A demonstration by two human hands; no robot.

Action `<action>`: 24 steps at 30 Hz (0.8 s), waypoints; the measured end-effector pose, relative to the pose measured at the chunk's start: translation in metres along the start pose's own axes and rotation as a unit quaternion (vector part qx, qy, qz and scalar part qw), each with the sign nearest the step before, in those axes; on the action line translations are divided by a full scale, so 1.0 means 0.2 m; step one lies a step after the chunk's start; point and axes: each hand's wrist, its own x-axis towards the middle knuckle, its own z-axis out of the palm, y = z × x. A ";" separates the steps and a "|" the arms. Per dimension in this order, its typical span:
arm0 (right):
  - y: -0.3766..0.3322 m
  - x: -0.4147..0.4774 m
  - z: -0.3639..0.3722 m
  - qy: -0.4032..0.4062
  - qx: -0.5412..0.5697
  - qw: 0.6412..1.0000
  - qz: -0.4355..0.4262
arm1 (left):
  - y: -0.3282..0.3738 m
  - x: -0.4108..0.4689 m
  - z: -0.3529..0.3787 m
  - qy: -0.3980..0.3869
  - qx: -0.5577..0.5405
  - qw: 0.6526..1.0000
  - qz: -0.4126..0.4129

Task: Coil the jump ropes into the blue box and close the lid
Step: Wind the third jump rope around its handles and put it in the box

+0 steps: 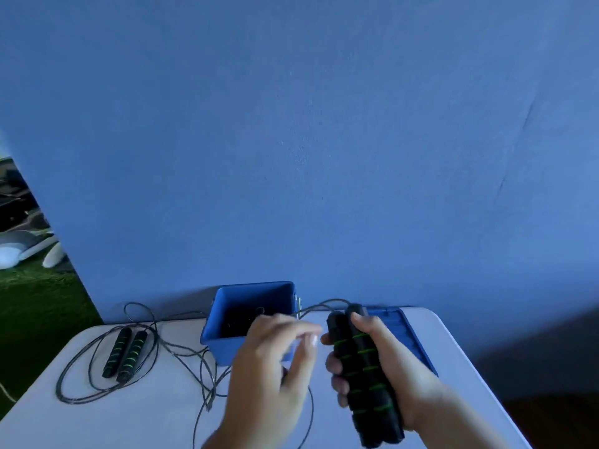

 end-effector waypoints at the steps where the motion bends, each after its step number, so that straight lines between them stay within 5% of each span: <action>1: -0.04 -0.02 0.00 -0.014 -0.039 0.999 0.003 | 0.01 0.08 -0.03 -0.003 -0.010 1.000 -0.016; 4: -0.16 -0.09 0.01 -0.013 -0.200 0.980 -0.006 | 0.06 0.33 -0.07 -0.049 -0.034 0.996 -0.073; 7: -0.29 -0.16 0.08 0.005 -0.391 0.919 -0.049 | 0.08 0.54 -0.08 -0.201 -0.058 0.967 -0.144; 9: -0.37 -0.20 0.14 0.007 -0.541 0.835 -0.095 | 0.08 0.63 -0.09 -0.327 -0.076 0.928 -0.164; 13: -0.49 -0.26 0.23 0.100 -0.782 0.597 -0.145 | 0.10 0.70 -0.11 -0.466 -0.067 0.866 -0.171; 17: -0.55 -0.24 0.25 0.145 -0.877 0.408 -0.206 | 0.13 0.71 -0.12 -0.462 -0.157 0.845 -0.221; 20: -0.61 -0.20 0.23 0.148 -0.897 0.319 -0.269 | 0.10 0.70 -0.12 -0.463 -0.233 0.817 -0.251; 24: -0.67 -0.14 0.19 0.161 -0.905 0.246 -0.308 | 0.08 0.66 -0.11 -0.460 -0.316 0.774 -0.299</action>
